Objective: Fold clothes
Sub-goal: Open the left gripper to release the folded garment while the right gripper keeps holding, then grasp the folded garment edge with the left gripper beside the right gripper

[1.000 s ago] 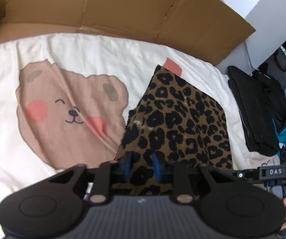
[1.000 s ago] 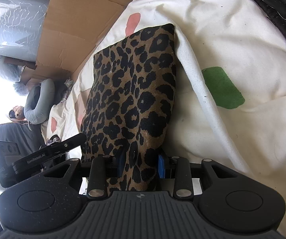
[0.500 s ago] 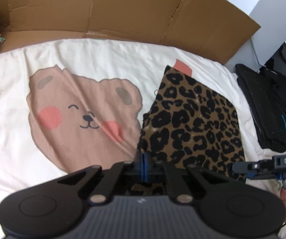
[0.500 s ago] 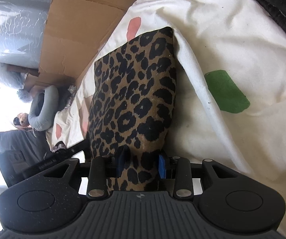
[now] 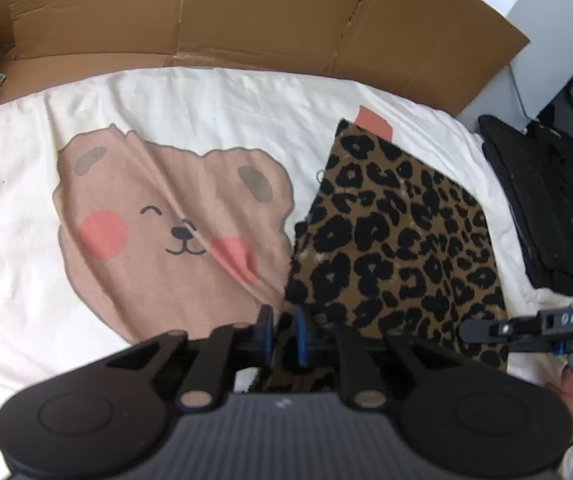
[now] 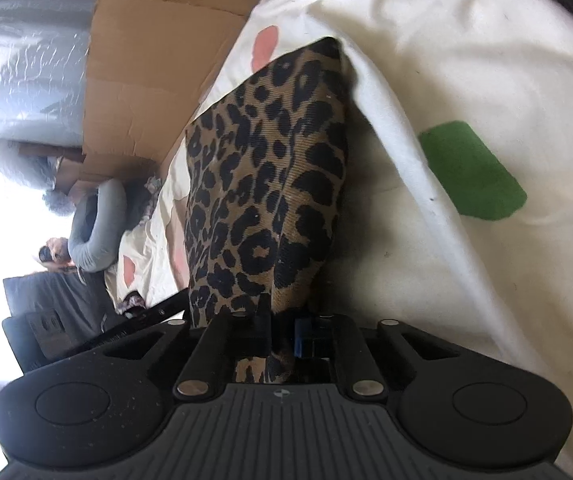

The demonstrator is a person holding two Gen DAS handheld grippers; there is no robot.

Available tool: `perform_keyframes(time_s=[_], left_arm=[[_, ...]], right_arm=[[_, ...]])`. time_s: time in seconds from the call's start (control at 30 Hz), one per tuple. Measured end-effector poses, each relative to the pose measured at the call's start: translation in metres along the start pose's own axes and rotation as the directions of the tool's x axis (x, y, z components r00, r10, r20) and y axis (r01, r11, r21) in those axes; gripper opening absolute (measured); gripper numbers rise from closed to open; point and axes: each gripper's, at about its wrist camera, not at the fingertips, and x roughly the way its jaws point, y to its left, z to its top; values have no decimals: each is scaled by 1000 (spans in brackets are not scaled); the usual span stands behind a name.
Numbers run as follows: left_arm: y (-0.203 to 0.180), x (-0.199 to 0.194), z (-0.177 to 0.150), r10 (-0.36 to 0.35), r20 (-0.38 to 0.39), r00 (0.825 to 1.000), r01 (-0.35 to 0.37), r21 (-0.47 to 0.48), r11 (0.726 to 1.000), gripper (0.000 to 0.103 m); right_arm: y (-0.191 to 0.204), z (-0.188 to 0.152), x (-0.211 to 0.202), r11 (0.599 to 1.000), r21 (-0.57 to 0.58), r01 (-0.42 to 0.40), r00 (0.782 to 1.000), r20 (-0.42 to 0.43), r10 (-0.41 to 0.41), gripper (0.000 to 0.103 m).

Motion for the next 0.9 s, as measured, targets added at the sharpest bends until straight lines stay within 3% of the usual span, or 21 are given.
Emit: perform_keyframes(time_s=[0.13, 0.37, 0.57, 0.9], left_arm=[[1, -3, 8, -25, 23, 999, 26, -12, 1000, 44], [15, 18, 2, -103, -15, 995, 101, -92, 991, 45], [18, 19, -5, -153, -17, 988, 150, -126, 981, 24], [12, 21, -9, -197, -32, 980, 190, -156, 969, 16]], right_arm=[[3, 0, -2, 1000, -12, 8, 1000, 1, -8, 6], [12, 0, -3, 997, -60, 46, 999, 16, -45, 5], [23, 1, -6, 990, -119, 77, 997, 28, -74, 4], [34, 10, -21, 977, -180, 114, 993, 42, -108, 4]])
